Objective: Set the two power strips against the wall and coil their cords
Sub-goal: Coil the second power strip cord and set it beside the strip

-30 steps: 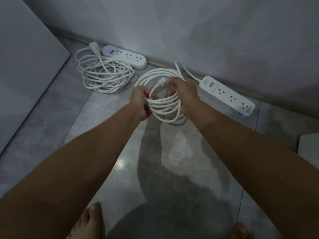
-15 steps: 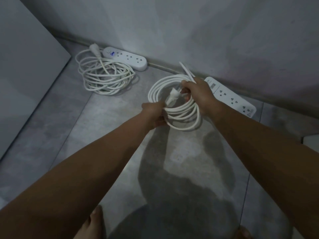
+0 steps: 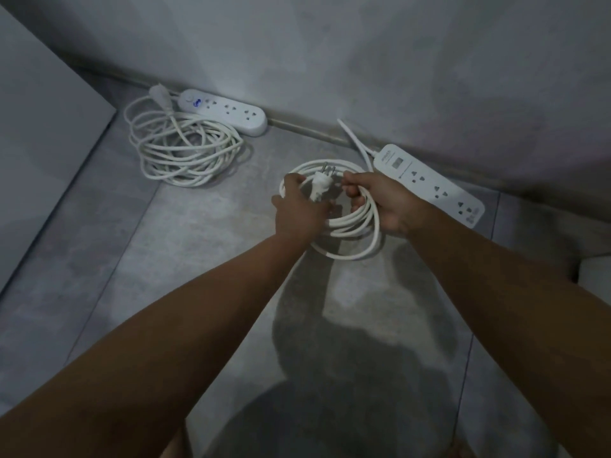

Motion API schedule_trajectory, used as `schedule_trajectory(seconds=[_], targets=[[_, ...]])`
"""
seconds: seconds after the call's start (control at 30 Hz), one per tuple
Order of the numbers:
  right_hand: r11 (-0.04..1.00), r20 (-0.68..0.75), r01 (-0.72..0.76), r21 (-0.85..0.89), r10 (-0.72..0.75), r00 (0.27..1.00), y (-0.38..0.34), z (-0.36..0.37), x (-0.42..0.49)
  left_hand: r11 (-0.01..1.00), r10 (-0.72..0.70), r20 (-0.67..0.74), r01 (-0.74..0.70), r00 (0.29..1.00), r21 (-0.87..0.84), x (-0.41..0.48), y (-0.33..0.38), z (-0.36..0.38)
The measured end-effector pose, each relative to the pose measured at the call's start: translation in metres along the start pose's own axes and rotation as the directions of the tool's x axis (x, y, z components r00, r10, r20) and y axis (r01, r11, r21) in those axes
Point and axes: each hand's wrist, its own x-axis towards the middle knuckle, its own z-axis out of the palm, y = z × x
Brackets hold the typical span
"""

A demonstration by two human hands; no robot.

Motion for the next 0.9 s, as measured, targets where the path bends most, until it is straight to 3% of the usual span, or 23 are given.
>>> schedule_trajectory(seconds=[0.17, 0.27, 0.33, 0.43, 0.47, 0.53, 0.6, 0.67, 0.73, 0.9], targets=[[0.997, 0.032, -0.063, -0.035, 0.064, 0.997, 0.013, -0.008, 0.000, 0.939, 0.116, -0.049, -0.094, 0.992, 0.331, 0.004, -0.004, -0.003], [0.992, 0.000, -0.065, -0.110, 0.065, 0.998, 0.014, -0.010, 0.000, 0.887, 0.199, -0.125, -0.124, 0.972, 0.445, 0.014, -0.002, -0.009], [0.969, -0.081, -0.037, -0.243, 0.017, 0.997, 0.014, -0.014, 0.000, 0.909, 0.211, -0.141, -0.142, 0.967, 0.392, 0.028, 0.004, -0.014], [0.909, -0.178, -0.028, -0.415, -0.051, 0.983, 0.014, -0.020, 0.002, 0.993, 0.112, -0.145, -0.114, 0.983, -0.007, 0.042, 0.015, -0.020], [0.867, -0.205, -0.034, -0.497, -0.079, 0.976, 0.012, -0.020, 0.002, 0.991, 0.109, -0.132, -0.118, 0.985, -0.066, 0.043, 0.016, -0.019], [0.722, -0.225, -0.049, -0.691, -0.150, 0.963, 0.004, -0.019, 0.005, 0.981, 0.192, -0.076, -0.194, 0.978, -0.023, 0.039, 0.021, -0.013], [0.474, -0.196, -0.074, -0.877, -0.213, 0.957, -0.003, -0.021, 0.007, 0.929, 0.356, -0.002, -0.354, 0.934, 0.104, 0.027, 0.027, -0.003], [0.236, -0.151, -0.086, -0.968, -0.270, 0.951, -0.004, -0.021, 0.009, 0.828, 0.500, 0.093, -0.507, 0.861, 0.241, 0.021, 0.032, 0.008], [0.167, -0.118, -0.067, -0.984, -0.317, 0.941, -0.001, -0.024, 0.014, 0.659, 0.592, 0.190, -0.606, 0.783, 0.445, 0.024, 0.031, 0.016], [0.269, -0.143, -0.022, -0.963, -0.440, 0.887, 0.007, -0.028, 0.004, 0.741, 0.236, 0.249, -0.340, 0.939, 0.579, 0.031, 0.016, 0.020]])
